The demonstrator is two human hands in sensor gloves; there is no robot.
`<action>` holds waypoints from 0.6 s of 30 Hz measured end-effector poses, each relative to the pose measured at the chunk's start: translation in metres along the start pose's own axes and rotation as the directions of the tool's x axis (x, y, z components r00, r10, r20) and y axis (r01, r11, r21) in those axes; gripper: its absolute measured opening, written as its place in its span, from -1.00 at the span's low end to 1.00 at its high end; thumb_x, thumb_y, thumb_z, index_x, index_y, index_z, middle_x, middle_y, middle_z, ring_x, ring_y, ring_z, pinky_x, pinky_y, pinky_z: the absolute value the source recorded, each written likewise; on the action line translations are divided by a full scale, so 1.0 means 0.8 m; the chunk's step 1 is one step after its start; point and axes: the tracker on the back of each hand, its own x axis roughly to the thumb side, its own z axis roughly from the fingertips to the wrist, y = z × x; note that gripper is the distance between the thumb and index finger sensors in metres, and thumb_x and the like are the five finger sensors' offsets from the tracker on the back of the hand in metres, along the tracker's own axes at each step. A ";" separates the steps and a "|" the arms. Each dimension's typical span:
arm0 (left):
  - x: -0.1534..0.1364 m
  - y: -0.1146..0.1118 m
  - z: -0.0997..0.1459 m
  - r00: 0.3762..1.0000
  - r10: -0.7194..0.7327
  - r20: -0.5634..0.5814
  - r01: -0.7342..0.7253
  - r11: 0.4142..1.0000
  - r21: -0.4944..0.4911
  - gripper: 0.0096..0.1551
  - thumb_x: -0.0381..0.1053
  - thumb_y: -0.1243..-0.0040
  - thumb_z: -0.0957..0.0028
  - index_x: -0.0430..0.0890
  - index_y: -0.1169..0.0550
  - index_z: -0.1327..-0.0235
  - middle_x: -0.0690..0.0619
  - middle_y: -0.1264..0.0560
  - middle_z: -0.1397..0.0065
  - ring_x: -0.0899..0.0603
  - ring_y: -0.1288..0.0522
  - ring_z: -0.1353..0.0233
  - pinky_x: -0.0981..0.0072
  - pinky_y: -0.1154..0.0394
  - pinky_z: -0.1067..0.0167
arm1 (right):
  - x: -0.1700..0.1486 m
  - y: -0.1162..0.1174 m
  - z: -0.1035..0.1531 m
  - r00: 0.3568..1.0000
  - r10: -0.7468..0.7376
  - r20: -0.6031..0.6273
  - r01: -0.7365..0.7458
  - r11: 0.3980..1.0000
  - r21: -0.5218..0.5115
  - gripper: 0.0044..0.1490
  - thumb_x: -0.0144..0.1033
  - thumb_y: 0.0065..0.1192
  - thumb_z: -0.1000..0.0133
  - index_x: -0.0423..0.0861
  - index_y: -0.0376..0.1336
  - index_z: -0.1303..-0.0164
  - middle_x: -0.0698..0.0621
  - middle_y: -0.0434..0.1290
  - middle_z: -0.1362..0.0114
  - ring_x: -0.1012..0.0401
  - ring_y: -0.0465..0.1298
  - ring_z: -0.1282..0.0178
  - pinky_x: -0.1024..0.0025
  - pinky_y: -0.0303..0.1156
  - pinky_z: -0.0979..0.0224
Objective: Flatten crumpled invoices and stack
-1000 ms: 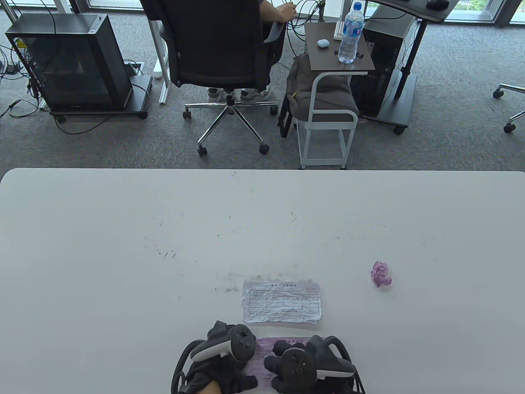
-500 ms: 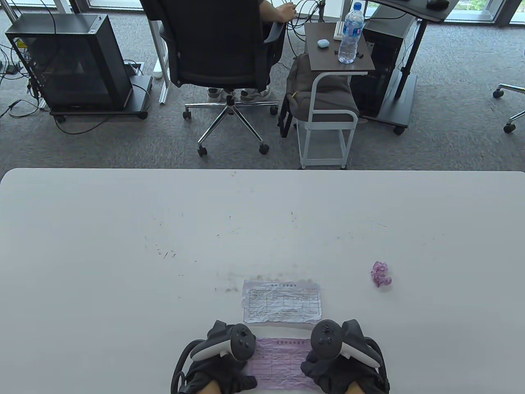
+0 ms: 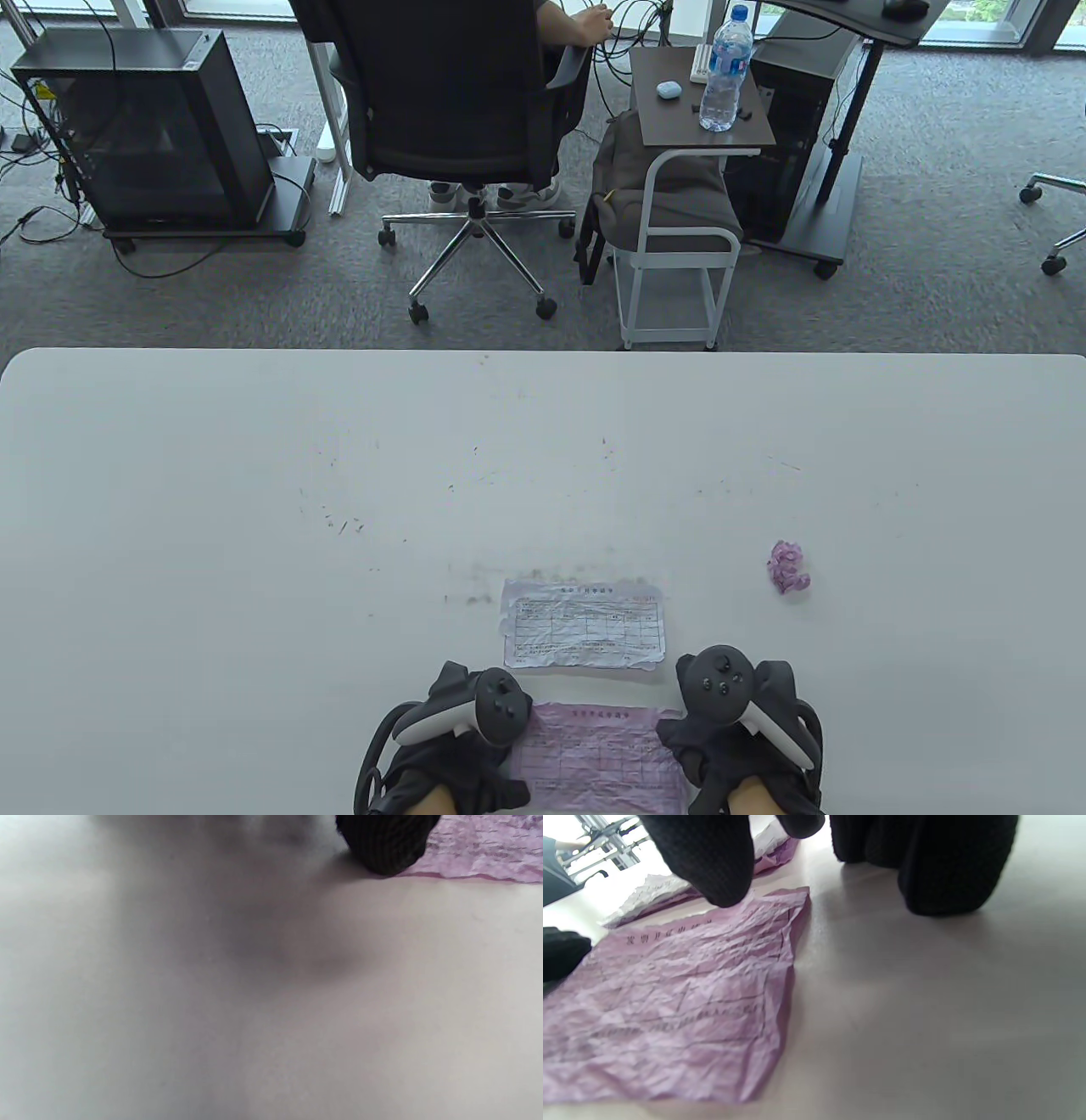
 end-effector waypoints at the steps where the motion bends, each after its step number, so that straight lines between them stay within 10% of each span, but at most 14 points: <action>1: 0.000 0.000 0.000 1.000 0.000 0.001 0.000 1.000 0.000 0.06 0.17 -0.13 -0.21 0.06 0.32 -0.51 -0.21 0.61 -0.42 -0.63 0.60 -0.36 -0.51 0.29 -0.24 | 0.007 0.004 -0.001 0.999 0.046 0.000 -0.046 0.999 0.005 0.08 -0.02 0.34 -0.15 -0.25 -0.18 -0.59 -0.38 0.12 -0.51 -0.23 0.25 -0.31 0.01 0.54 -0.07; 9: 0.000 -0.001 0.001 1.000 -0.001 0.005 0.001 1.000 0.005 0.06 0.17 -0.15 -0.21 0.06 0.31 -0.52 -0.22 0.60 -0.42 -0.64 0.59 -0.36 -0.52 0.28 -0.24 | 0.031 0.016 -0.002 0.993 0.122 0.004 -0.122 0.992 0.031 -0.01 -0.16 0.41 -0.09 -0.35 -0.03 -0.50 -0.12 0.38 -0.20 0.03 0.47 -0.04 0.20 0.60 0.02; 18: 0.001 -0.002 0.001 1.000 -0.002 0.008 0.002 1.000 0.013 0.06 0.17 -0.15 -0.21 0.06 0.30 -0.53 -0.22 0.59 -0.43 -0.64 0.59 -0.36 -0.52 0.28 -0.25 | 0.026 0.004 0.005 0.996 0.062 0.069 -0.059 0.997 -0.049 -0.52 -0.18 0.43 -0.10 0.00 0.35 -0.20 0.05 0.48 -0.02 0.11 0.53 0.05 0.22 0.63 0.08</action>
